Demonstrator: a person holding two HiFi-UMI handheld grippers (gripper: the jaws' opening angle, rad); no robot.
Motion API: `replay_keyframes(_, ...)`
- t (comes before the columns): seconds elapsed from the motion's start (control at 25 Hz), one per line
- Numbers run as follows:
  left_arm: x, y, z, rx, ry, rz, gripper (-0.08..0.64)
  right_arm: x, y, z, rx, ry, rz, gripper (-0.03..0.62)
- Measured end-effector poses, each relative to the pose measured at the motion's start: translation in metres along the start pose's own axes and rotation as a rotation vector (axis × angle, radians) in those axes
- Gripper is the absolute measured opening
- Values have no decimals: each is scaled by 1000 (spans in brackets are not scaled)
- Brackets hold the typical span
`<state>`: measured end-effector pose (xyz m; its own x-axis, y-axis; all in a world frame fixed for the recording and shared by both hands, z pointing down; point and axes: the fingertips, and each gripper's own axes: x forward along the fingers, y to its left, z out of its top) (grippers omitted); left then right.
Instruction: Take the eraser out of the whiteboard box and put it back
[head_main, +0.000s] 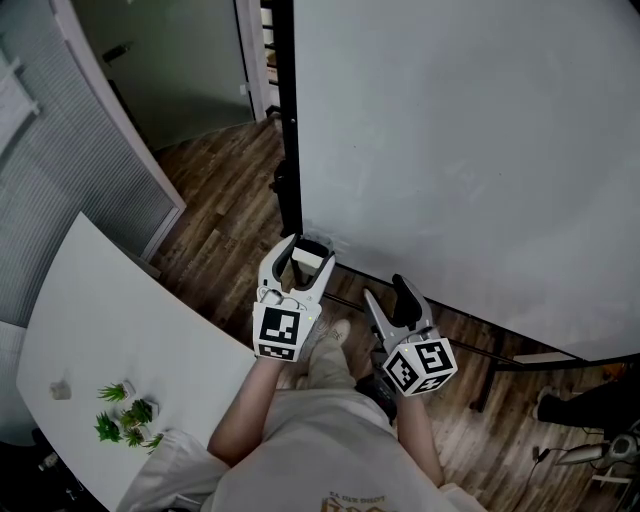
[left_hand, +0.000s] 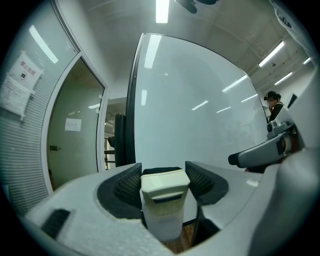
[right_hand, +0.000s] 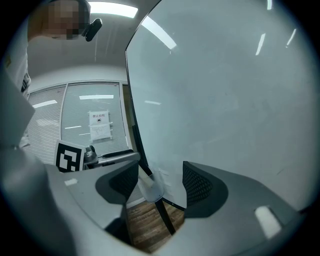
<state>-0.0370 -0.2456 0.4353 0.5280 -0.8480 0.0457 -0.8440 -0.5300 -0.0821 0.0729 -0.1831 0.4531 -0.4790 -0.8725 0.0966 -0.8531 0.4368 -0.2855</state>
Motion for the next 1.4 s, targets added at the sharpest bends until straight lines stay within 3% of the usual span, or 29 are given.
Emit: replay_keyframes(1.4,-26,-2,47,29,-96,4,268,-14,20,17,-42,-36,22,277)
